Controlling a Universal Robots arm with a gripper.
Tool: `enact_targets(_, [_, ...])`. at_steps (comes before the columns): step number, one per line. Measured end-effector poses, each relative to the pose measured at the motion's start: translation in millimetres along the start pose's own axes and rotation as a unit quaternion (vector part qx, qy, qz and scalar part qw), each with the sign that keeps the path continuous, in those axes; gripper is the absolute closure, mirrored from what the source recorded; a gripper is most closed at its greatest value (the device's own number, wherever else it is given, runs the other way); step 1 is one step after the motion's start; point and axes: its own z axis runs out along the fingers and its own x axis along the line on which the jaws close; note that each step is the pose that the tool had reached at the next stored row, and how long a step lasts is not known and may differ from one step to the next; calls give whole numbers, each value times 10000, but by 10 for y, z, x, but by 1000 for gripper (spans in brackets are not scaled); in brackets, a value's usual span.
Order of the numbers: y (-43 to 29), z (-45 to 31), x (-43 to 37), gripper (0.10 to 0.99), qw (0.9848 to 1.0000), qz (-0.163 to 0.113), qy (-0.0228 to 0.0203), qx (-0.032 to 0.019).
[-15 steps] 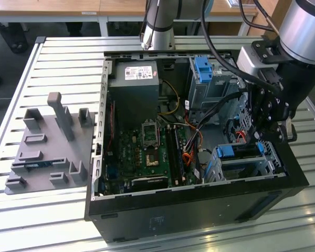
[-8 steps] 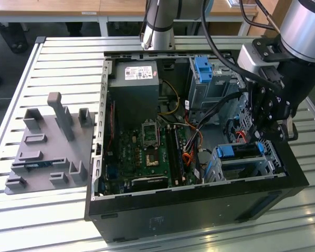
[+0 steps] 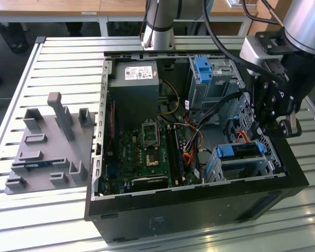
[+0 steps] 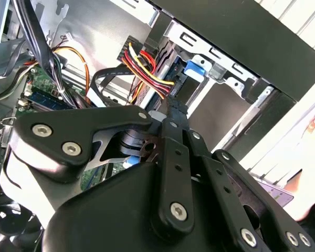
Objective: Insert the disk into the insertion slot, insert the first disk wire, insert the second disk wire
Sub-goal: 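Insert the second disk wire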
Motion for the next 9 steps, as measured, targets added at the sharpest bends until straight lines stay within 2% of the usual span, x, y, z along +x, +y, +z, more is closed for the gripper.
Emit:
enact_targets(2, [13, -13, 0, 980, 10000, 1, -1, 0])
enact_targets(4, [60, -17, 0, 980, 10000, 0, -4, 0])
enact_targets(5, [90, -18, 0, 980, 10000, 0, -9, 0])
enact_targets(7, [245, -25, -28, 980, 10000, 1, -22, 0])
enact_targets(9, [264, -25, -65, 980, 10000, 1, -30, 0])
